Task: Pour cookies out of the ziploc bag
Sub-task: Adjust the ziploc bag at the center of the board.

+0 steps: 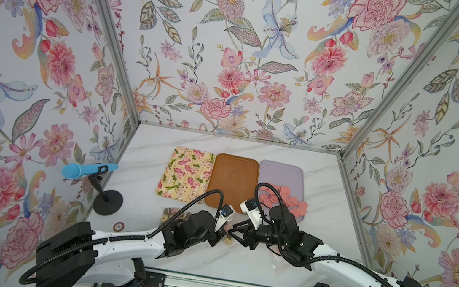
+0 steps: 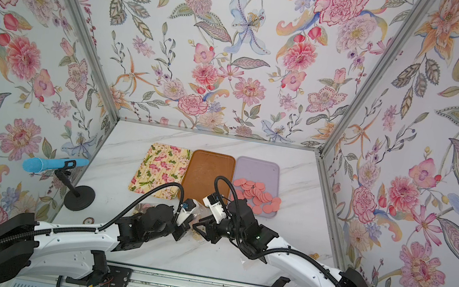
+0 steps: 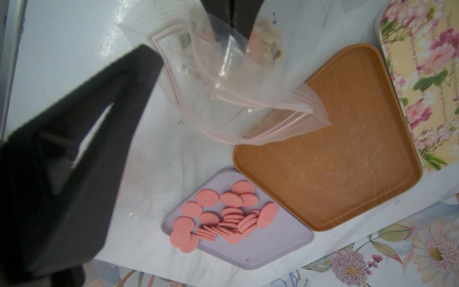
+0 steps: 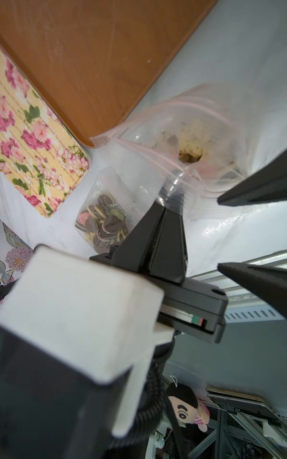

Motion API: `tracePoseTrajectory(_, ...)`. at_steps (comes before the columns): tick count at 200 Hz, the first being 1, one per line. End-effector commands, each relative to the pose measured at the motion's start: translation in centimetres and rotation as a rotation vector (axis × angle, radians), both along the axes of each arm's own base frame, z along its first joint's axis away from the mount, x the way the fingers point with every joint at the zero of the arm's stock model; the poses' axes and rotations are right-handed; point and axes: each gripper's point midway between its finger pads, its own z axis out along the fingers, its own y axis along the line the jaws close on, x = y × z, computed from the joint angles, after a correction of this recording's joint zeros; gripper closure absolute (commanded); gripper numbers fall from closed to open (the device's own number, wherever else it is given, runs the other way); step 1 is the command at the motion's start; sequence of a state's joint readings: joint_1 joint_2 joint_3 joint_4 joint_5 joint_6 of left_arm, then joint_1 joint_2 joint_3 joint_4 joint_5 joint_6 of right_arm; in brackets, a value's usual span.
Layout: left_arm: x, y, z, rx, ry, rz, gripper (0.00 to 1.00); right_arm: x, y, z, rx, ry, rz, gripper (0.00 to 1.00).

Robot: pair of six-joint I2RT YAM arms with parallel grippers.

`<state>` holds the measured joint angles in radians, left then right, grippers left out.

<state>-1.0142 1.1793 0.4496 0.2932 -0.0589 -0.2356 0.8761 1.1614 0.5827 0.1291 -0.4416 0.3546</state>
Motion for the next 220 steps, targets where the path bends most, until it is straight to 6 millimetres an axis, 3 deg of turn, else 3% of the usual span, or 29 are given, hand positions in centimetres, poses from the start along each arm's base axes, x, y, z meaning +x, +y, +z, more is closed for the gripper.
tracePoseTrajectory(1,0.8,-0.7,2.4,-0.076,-0.030,0.013,1.00,1.9,0.7,1.3,0.001,-0.042,-0.069,0.58)
tracePoseTrajectory(71,0.6,-0.3,3.2,-0.116,-0.046,0.013,1.00,4.1,1.8,-0.1,-0.061,-0.044,-0.104,0.55)
tracePoseTrajectory(104,0.7,0.1,3.0,-0.114,-0.043,0.024,1.00,3.8,2.7,-0.7,-0.063,-0.014,-0.066,0.70)
tracePoseTrajectory(127,0.7,0.3,2.7,-0.115,-0.039,0.029,1.00,3.7,2.8,-0.5,-0.046,-0.015,-0.056,0.74)
tracePoseTrajectory(169,0.8,0.4,2.8,-0.117,-0.041,0.035,1.00,3.7,3.0,-0.4,-0.030,-0.004,-0.037,1.00)
tracePoseTrajectory(184,0.9,0.5,2.7,-0.116,-0.040,0.039,1.00,3.7,2.9,-0.3,-0.019,0.005,-0.037,1.00)
tracePoseTrajectory(203,0.9,0.8,2.4,-0.117,-0.035,0.047,0.86,4.1,2.4,-0.2,-0.006,0.022,-0.056,1.00)
tracePoseTrajectory(220,0.8,1.1,2.2,-0.125,-0.028,0.053,0.63,4.8,1.4,-0.5,0.000,0.050,-0.101,1.00)
